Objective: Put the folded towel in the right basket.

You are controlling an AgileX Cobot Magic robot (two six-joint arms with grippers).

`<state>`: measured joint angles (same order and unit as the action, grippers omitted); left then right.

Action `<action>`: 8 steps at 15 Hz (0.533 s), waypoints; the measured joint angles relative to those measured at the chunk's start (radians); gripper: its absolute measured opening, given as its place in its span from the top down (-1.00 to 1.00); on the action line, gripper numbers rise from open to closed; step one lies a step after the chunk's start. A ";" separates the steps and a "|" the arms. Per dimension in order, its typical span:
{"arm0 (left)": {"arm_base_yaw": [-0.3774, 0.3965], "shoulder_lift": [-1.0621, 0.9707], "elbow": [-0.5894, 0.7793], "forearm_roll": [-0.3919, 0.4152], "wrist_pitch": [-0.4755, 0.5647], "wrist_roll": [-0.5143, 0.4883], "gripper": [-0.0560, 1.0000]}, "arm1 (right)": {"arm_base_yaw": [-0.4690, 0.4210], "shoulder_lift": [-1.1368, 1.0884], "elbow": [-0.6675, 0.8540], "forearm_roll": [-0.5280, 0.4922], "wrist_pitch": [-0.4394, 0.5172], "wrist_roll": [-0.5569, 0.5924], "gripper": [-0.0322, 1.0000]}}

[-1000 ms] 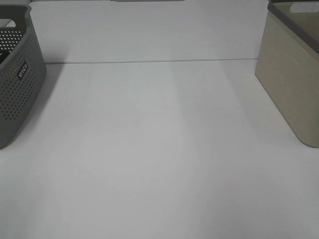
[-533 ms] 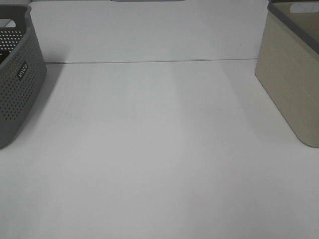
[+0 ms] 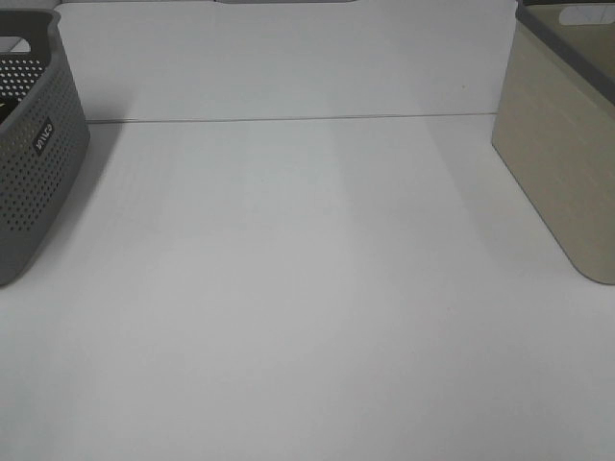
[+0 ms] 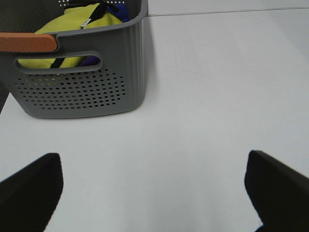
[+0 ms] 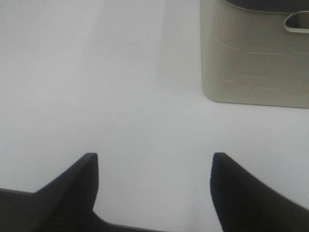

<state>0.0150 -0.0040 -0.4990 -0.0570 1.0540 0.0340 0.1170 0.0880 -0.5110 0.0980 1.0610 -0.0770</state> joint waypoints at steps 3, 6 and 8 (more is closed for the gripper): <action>0.000 0.000 0.000 0.000 0.000 0.000 -0.94 | 0.000 -0.023 0.000 0.000 0.004 0.000 -0.29; 0.000 0.000 0.000 0.000 0.000 0.000 -0.94 | 0.000 -0.023 0.000 0.000 0.004 -0.001 -0.29; 0.000 0.000 0.000 0.000 0.000 0.000 -0.94 | -0.022 -0.023 0.000 0.000 0.004 -0.001 -0.29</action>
<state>0.0150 -0.0040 -0.4990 -0.0570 1.0540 0.0340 0.0950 0.0650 -0.5110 0.0980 1.0650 -0.0780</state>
